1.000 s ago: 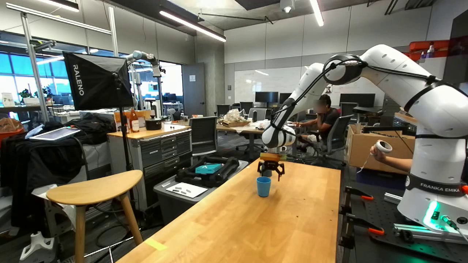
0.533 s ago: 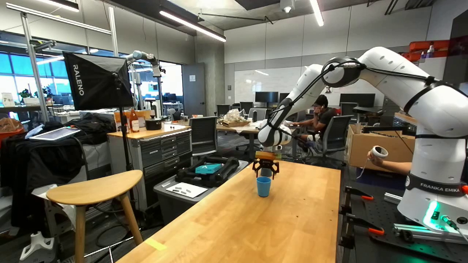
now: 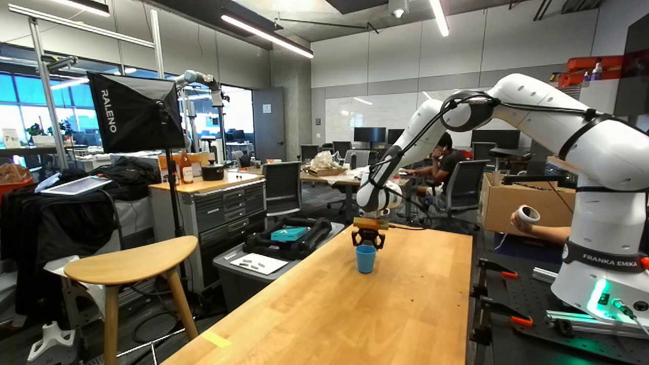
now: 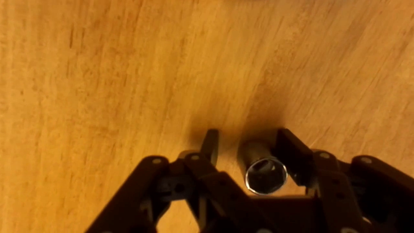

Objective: Pick the silver object on the table and put it in the blue cup

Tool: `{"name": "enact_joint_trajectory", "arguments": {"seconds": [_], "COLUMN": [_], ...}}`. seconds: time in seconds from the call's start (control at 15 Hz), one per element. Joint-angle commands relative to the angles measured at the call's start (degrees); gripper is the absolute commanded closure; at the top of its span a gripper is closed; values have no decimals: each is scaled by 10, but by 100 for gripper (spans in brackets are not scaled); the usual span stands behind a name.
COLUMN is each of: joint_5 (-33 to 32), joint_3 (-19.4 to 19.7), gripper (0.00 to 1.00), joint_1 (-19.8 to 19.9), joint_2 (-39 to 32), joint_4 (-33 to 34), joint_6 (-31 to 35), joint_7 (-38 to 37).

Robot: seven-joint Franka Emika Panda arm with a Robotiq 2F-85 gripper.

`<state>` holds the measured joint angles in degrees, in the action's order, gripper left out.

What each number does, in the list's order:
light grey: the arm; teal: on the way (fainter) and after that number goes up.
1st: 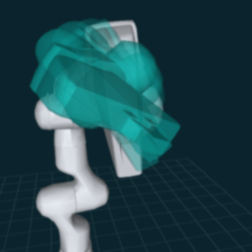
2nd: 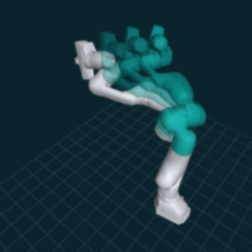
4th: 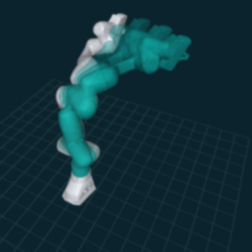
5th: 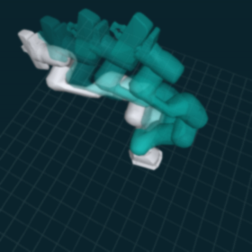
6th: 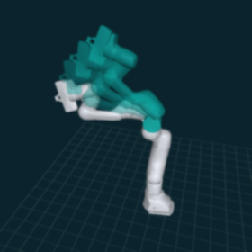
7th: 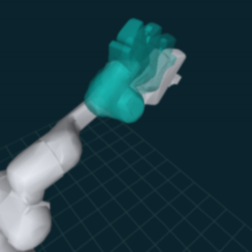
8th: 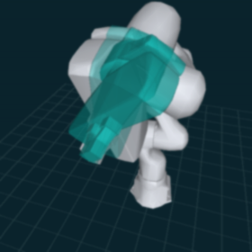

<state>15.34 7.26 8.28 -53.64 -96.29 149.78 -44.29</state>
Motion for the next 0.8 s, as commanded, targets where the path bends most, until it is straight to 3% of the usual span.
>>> {"name": "enact_joint_trajectory", "arguments": {"seconds": [0.0, 0.07, 0.13, 0.33, 0.73], "joint_5": [7, 7, 7, 8, 16], "joint_3": [13, 13, 14, 8, -16], "gripper": [79, 88, 90, 87, 87], "joint_1": [-8, -7, -7, 0, 24], "joint_2": [-30, -27, -22, 13, 138], "joint_4": [40, 40, 38, 10, -99], "joint_6": [0, -3, -5, -22, -128], "joint_7": [0, 1, 2, 16, 126]}}
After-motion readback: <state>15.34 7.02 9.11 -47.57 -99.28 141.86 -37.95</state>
